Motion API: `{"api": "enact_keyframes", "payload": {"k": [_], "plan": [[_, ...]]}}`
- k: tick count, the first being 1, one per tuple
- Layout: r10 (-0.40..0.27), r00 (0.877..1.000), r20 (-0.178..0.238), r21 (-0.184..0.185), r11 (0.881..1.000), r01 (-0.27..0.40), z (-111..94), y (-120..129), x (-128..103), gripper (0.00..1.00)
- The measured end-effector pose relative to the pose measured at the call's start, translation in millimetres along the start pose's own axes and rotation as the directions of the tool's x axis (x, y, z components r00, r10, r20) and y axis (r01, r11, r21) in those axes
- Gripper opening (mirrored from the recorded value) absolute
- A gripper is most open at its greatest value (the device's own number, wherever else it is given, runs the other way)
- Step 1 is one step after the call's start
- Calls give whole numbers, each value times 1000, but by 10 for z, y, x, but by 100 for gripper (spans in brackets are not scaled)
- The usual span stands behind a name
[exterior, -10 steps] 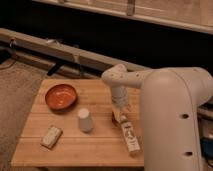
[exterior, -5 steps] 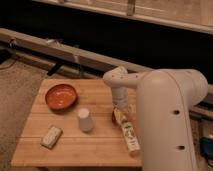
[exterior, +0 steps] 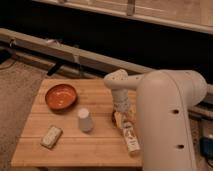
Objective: Stand the bottle upright
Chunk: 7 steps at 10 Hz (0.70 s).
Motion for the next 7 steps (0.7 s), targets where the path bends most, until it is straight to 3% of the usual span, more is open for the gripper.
{"api": "enact_keyframes", "payload": {"k": [7], "plan": [[-1, 997, -79, -33, 999, -1, 172, 159, 51, 62]]}}
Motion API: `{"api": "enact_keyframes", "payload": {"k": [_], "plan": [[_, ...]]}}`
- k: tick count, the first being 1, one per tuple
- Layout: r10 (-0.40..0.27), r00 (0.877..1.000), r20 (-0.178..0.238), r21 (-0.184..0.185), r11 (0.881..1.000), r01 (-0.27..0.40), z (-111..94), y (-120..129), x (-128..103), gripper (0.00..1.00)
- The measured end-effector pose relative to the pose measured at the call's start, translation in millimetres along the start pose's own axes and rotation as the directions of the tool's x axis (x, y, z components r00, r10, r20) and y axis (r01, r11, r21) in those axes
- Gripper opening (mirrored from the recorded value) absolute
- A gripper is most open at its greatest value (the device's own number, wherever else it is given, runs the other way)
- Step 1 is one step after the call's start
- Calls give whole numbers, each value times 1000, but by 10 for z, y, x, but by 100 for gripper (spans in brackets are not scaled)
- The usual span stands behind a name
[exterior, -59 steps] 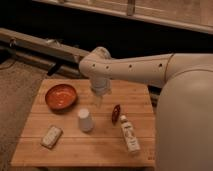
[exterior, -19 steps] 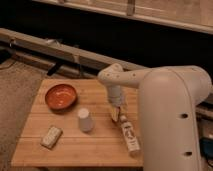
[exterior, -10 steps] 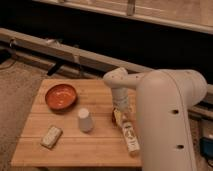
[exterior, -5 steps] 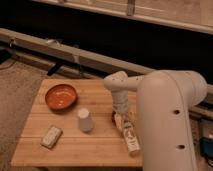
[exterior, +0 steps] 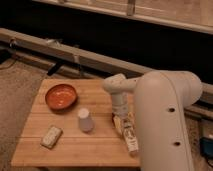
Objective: Stand the bottle upright
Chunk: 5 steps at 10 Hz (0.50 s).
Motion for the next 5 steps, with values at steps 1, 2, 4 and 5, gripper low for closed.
{"api": "enact_keyframes", "payload": {"k": [1, 2, 4, 5], "plan": [[-1, 1000, -4, 1, 1000, 1, -4, 12, -16, 58], [-2, 1000, -9, 6, 1000, 2, -8, 26, -32, 49], [2, 1000, -11, 22, 1000, -2, -22, 15, -34, 27], [2, 1000, -9, 32, 1000, -2, -39, 16, -39, 19]]}}
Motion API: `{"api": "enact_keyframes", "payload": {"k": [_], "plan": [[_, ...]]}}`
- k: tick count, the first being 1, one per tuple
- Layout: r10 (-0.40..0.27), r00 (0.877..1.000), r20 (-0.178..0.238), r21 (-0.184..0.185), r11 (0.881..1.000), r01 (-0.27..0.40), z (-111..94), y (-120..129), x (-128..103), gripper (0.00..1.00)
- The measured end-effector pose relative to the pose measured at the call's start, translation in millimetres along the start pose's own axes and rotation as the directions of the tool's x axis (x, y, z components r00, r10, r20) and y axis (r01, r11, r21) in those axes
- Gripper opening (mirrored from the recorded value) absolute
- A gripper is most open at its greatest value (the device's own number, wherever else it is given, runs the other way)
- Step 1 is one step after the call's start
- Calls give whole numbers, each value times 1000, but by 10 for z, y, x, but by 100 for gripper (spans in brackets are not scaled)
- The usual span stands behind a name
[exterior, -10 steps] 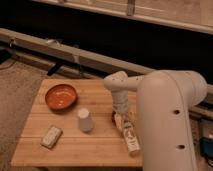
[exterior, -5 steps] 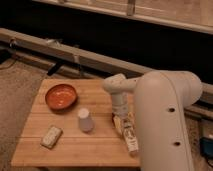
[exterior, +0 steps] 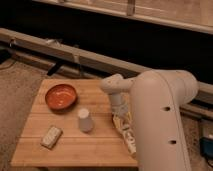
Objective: Stand the bottle upright
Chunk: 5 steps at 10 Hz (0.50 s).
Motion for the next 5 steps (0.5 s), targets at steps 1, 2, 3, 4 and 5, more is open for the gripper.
{"api": "enact_keyframes", "payload": {"k": [1, 2, 3, 4, 5], "plan": [[-6, 1000, 3, 10, 1000, 6, -17, 11, -14, 7], [-9, 1000, 8, 25, 1000, 9, -34, 7, -8, 1], [-15, 1000, 12, 44, 999, 14, -50, 1, 1, 0], [-34, 999, 17, 71, 997, 33, -79, 23, -20, 0], [-67, 998, 19, 105, 992, 65, -113, 69, -67, 0]]}}
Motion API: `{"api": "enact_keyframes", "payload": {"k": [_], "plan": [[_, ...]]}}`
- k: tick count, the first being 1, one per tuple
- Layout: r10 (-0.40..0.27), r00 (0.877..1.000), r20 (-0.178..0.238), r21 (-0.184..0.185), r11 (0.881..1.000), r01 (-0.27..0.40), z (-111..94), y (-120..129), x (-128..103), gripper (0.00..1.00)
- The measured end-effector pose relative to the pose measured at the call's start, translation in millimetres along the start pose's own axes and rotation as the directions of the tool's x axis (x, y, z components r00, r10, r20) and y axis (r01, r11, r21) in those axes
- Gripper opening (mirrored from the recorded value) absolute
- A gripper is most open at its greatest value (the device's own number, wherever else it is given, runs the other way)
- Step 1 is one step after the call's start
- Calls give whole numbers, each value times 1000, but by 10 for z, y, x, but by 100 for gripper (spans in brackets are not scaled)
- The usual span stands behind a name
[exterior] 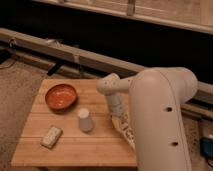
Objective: Stand the bottle upright
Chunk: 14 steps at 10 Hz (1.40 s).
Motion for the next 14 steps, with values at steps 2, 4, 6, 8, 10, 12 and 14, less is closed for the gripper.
{"api": "enact_keyframes", "payload": {"k": [2, 4, 6, 8, 10, 12, 14], "plan": [[-45, 999, 3, 55, 998, 44, -29, 33, -41, 0], [-84, 996, 1, 108, 991, 83, -36, 57, -83, 0], [-104, 995, -2, 158, 982, 103, -28, 60, -106, 13], [-109, 994, -1, 193, 975, 107, -36, 76, -128, 33], [-102, 995, 10, 209, 973, 98, -55, 79, -141, 53], [-95, 995, 13, 209, 974, 90, -49, 71, -139, 73], [-95, 996, 4, 209, 974, 92, -34, 67, -147, 80]]}}
